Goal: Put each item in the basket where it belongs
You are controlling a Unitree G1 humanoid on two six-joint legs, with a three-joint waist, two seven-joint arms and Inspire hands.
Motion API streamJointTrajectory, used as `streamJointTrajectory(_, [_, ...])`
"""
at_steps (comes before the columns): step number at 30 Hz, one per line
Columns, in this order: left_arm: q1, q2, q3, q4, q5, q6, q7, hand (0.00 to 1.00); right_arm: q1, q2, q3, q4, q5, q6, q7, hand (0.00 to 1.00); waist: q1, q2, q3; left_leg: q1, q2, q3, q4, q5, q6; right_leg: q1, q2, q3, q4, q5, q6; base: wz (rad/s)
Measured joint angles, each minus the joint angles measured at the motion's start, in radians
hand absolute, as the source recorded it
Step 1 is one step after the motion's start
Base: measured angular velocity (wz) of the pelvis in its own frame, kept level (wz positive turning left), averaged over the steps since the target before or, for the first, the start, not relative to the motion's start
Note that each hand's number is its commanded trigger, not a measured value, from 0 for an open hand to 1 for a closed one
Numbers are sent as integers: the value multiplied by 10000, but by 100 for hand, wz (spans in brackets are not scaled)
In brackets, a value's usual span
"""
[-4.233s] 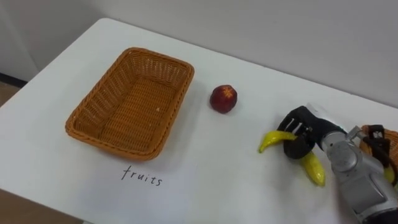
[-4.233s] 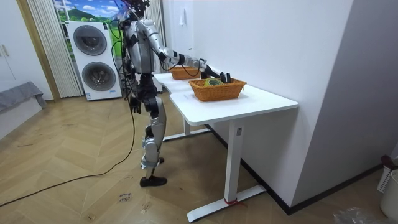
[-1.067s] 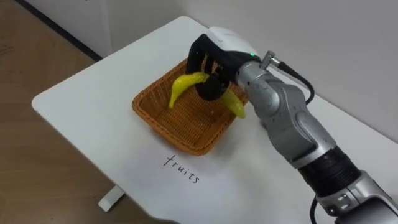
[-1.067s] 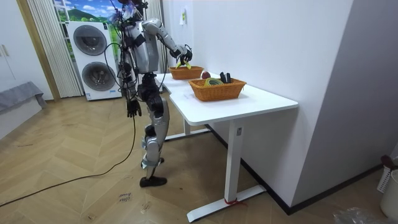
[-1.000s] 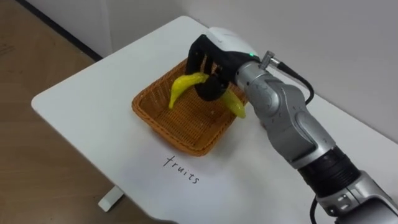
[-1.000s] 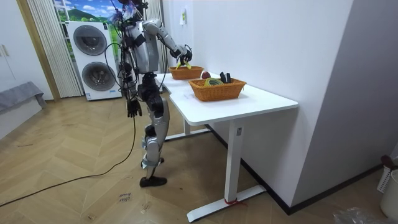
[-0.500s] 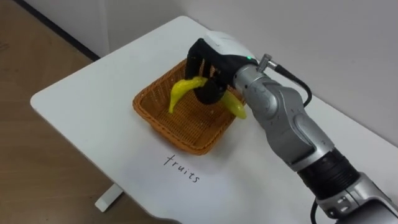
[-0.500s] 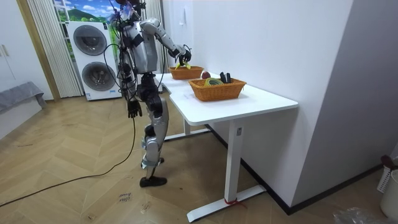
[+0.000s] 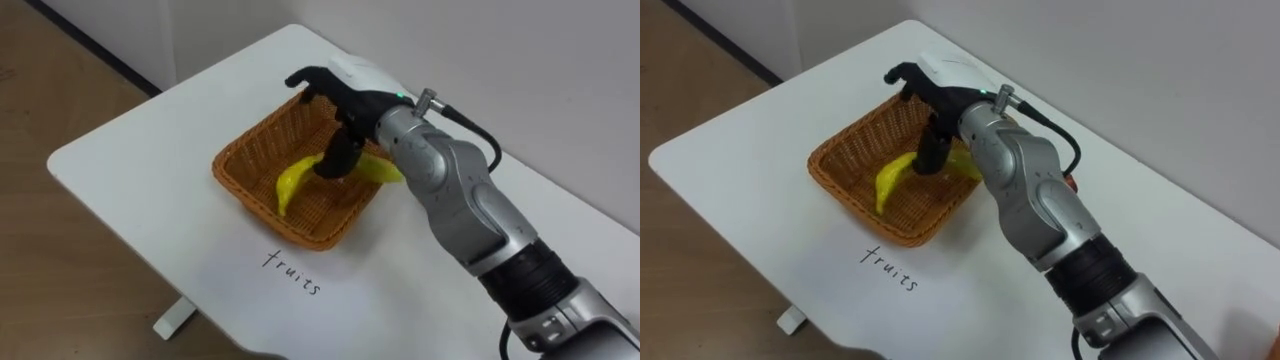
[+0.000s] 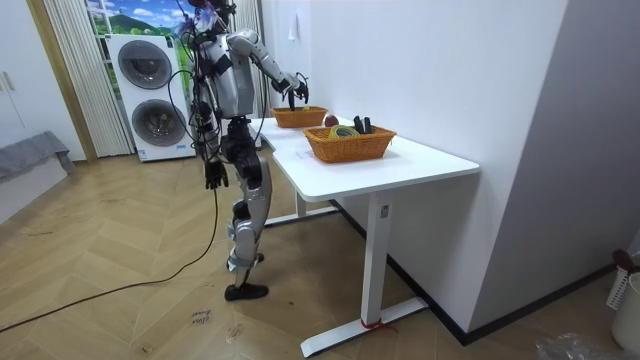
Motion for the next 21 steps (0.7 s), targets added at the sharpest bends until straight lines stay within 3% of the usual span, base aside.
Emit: streamJointTrajectory(21, [-13, 65, 0, 2, -12, 122, -240, 0, 0, 6, 11, 209, 63, -3, -15, 0, 221, 46, 35, 30, 4, 46, -33, 0, 0, 21, 4, 19, -2, 0, 1, 0])
